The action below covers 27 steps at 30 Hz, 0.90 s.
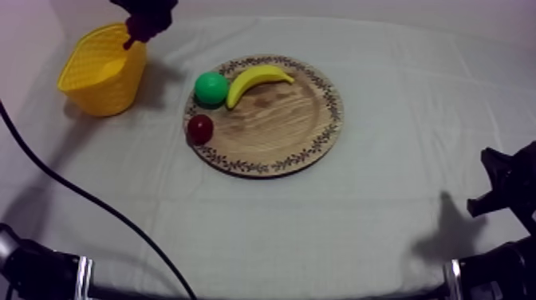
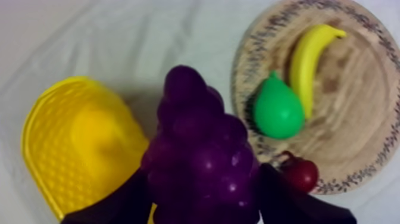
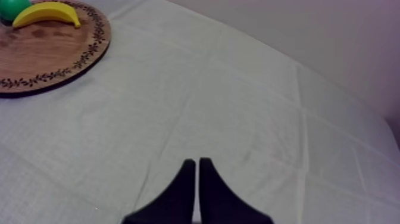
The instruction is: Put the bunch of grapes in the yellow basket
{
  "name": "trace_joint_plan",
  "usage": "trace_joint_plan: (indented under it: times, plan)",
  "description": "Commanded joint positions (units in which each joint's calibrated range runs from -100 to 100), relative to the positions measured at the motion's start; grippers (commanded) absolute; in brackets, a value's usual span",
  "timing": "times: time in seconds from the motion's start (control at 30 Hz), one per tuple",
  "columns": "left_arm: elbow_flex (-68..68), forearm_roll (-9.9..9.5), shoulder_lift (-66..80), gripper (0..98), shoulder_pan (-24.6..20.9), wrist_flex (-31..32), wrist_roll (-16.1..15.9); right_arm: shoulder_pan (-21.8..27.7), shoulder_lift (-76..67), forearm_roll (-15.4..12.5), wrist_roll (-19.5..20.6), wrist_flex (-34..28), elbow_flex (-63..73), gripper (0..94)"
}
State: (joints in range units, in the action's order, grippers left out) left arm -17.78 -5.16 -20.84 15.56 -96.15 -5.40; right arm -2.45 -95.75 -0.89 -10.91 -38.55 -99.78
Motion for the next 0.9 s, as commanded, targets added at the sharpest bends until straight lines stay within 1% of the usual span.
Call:
trace_joint_plan:
  times: [0.0, 0.27, 0.47, 0.7, 0.87]
  plan:
    - [-0.3, 0.06, 0.0, 45.6, -2.2, 0.0, 0.2, 0.0, 0.0, 0.0, 0.0, 0.0, 0.0, 0.3]
    - [-3.3, 0.24, -1.6, 43.3, -8.1, -0.1, 1.5, 0.0, 0.0, 0.0, 0.0, 0.0, 0.0, 0.3]
    - [-5.2, 0.29, -4.0, 44.0, -11.6, -0.9, 2.1, 0.0, 0.0, 0.0, 0.0, 0.0, 0.0, 0.3]
    - [-7.7, 0.28, -6.3, 42.5, -13.0, -1.1, 2.3, 0.0, 0.0, 0.0, 0.0, 0.0, 0.0, 0.3]
    - [-9.0, 0.33, -7.9, 41.7, -13.1, -1.4, 3.4, 0.0, 0.0, 0.0, 0.0, 0.0, 0.0, 0.3]
